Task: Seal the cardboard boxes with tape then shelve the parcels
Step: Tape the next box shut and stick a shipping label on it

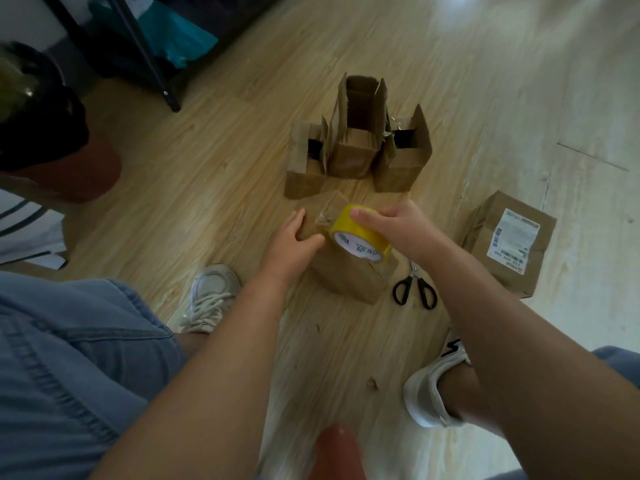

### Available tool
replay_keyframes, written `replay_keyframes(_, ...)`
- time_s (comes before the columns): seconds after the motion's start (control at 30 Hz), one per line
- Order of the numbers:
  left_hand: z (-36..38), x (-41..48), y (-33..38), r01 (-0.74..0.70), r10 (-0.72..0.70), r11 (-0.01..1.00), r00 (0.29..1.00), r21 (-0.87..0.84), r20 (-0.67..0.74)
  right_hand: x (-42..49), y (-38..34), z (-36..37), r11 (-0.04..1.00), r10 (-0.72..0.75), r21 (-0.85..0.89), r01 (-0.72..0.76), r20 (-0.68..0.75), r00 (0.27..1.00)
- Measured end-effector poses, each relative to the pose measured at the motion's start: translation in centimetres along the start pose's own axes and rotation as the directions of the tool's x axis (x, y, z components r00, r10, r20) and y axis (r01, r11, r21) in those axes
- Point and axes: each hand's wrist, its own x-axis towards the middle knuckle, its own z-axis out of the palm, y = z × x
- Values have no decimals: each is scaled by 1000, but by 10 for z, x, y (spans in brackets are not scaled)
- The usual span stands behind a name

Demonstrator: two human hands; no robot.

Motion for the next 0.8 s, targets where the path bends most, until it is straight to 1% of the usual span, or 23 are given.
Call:
replay_keyframes(0.13, 1, 2, -6, -27, 20, 992, 998, 124, 58, 5, -2, 6, 1000, -12, 9, 12, -13, 1000)
replay_keyframes(0.3, 5, -5, -1, -82, 73, 970, 996, 231, 46, 6, 6, 10, 1000, 5, 31, -3, -66, 998)
replay_keyframes(0.37, 7, -7, 0, -86, 80, 964, 996, 252, 35, 8, 6, 14, 1000, 12, -2, -12, -92, 996)
replay_keyframes(0.4, 7, -8, -1, -86, 80, 962, 996, 258, 31, 10, 6, 16, 998, 6, -55, -13, -114, 993)
replay_keyframes(0.43, 6, -8, -2, -77, 73, 964, 997, 253, 24, 10, 8, 19, 987, 6, -156, -28, -136, 991)
replay_keyframes(0.5, 4, -8, -6, -52, 50, 974, 999, 220, 17, 8, 17, 24, 914, 36, -390, -109, -188, 981)
replay_keyframes(0.53, 5, -8, -5, -58, 54, 974, 998, 220, 26, 7, 25, 26, 881, 53, -449, -149, -220, 974)
replay_keyframes(0.57, 6, -8, -4, -75, 70, 970, 997, 232, 31, 5, 31, 27, 866, 59, -469, -173, -247, 967)
replay_keyframes(0.63, 8, -5, -2, -89, 89, 971, 996, 221, 13, 6, 36, 26, 864, 43, -472, -175, -278, 960)
replay_keyframes(0.7, 7, 0, -3, -63, 62, 986, 998, 154, 7, 6, 35, 23, 880, 31, -451, -152, -266, 964)
replay_keyframes(0.77, 4, 4, -6, -24, 23, 997, 1000, 69, 12, 8, 36, 21, 926, 28, -366, -98, -193, 981)
replay_keyframes(0.8, 2, 6, -7, -5, 5, 1000, 1000, 29, 1, 8, 38, 20, 956, 30, -286, -71, -146, 989)
